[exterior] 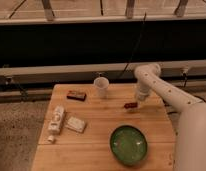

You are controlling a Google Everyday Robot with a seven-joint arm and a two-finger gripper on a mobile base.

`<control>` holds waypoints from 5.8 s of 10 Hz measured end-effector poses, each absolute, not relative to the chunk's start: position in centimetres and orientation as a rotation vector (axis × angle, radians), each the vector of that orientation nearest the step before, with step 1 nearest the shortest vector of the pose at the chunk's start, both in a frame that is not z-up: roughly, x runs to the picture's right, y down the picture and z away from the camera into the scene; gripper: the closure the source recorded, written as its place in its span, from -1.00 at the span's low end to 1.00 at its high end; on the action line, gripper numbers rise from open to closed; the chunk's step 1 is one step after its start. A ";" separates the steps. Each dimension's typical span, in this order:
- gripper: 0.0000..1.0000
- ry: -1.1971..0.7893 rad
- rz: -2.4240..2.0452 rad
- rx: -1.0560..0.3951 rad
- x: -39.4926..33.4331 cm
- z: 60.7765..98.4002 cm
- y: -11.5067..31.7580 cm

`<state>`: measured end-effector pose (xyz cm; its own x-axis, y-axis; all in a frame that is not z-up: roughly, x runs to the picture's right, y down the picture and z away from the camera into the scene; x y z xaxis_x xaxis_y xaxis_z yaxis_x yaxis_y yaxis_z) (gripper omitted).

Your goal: Place the pepper in the ceramic bowl

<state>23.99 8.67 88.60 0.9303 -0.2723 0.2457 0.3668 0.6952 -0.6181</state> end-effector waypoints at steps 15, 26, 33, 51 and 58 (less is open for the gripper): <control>1.00 -0.145 -0.488 -0.723 22.3 80.6 12.2; 1.00 -0.175 -0.588 -0.725 19.8 76.1 16.6; 1.00 -0.206 -0.637 -0.718 17.6 74.5 18.9; 0.07 -0.249 -0.680 -0.684 17.0 73.9 20.3; -0.60 -0.258 -0.676 -0.663 17.3 74.0 20.3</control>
